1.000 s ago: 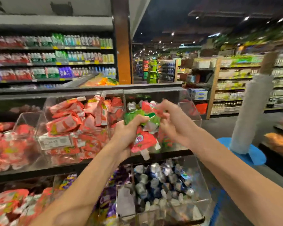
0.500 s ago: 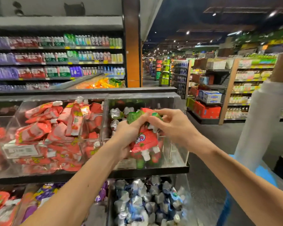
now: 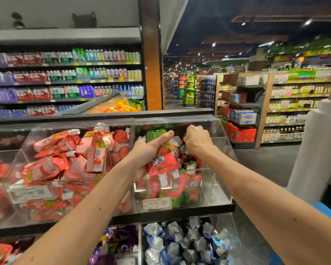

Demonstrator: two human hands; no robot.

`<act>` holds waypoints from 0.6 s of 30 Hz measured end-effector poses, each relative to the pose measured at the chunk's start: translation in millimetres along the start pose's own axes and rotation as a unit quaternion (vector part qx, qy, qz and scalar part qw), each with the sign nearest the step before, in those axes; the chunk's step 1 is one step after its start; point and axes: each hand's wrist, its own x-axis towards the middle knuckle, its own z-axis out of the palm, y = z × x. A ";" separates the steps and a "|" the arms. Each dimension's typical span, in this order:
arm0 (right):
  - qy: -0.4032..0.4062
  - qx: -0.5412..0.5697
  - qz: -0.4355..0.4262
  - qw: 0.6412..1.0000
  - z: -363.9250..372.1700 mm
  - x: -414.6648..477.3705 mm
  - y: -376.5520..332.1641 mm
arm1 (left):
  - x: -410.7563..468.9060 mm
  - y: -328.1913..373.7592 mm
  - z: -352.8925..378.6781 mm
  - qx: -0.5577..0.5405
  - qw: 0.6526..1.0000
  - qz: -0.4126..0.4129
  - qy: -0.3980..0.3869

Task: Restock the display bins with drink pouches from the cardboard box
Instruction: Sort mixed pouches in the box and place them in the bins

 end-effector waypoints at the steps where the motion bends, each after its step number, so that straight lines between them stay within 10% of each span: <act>1: 0.004 0.012 0.015 1.000 3.8 5.2 -1.3 | 1.3 -0.4 -3.0 0.005 1.000 0.002 -0.003; 8: 0.023 0.110 0.099 0.989 39.3 25.2 -1.5 | 6.3 -3.0 -15.2 0.000 1.000 -0.005 -0.023; 14: -0.080 0.063 0.041 0.994 43.5 32.9 3.9 | 3.7 -1.6 -21.5 -0.022 0.999 -0.010 -0.030; 18: -0.006 0.064 -0.052 0.997 33.0 10.4 8.3 | -3.0 1.1 -30.2 -0.052 0.997 -0.021 -0.052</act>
